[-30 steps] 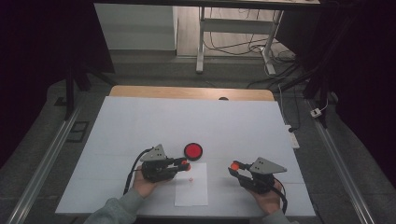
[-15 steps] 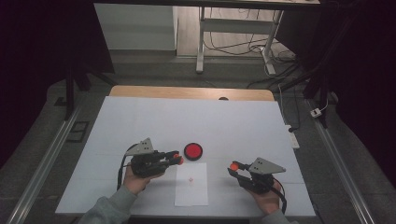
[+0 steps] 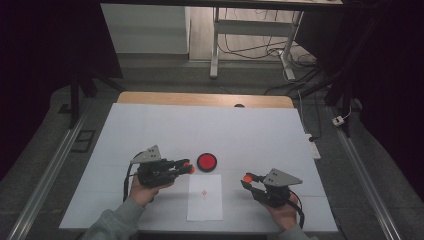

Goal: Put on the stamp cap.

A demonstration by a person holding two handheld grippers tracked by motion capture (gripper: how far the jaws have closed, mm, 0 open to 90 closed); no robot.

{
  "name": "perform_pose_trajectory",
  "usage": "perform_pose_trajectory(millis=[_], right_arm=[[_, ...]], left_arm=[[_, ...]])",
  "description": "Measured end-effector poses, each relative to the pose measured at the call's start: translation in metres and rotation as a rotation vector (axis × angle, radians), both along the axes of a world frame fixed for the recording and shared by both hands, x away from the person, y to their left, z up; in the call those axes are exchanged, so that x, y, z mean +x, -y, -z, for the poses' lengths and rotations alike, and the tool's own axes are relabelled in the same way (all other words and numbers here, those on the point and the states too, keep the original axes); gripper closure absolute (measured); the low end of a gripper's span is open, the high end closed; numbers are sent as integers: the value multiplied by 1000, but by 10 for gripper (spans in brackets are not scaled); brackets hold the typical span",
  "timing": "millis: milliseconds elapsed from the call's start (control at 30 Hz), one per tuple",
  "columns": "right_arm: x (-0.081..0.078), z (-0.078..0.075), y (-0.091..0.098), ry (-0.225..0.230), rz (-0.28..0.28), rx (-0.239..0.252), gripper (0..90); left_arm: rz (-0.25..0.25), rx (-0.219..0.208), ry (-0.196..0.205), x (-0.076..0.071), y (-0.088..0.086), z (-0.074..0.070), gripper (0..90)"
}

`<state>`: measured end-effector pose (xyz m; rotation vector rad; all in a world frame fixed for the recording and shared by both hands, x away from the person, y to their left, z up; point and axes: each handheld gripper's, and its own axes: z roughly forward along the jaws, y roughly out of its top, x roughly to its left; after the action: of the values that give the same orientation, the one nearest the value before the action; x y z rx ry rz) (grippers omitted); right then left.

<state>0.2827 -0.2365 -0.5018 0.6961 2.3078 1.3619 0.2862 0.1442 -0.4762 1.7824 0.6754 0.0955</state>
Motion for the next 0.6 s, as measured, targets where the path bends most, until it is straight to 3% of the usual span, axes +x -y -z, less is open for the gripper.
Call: perform_pose_trajectory(millis=[600], right_arm=[[1,3,-30,-15,-58,-1,642]], left_arm=[[33,-14,-7,3,14,-6,724]])
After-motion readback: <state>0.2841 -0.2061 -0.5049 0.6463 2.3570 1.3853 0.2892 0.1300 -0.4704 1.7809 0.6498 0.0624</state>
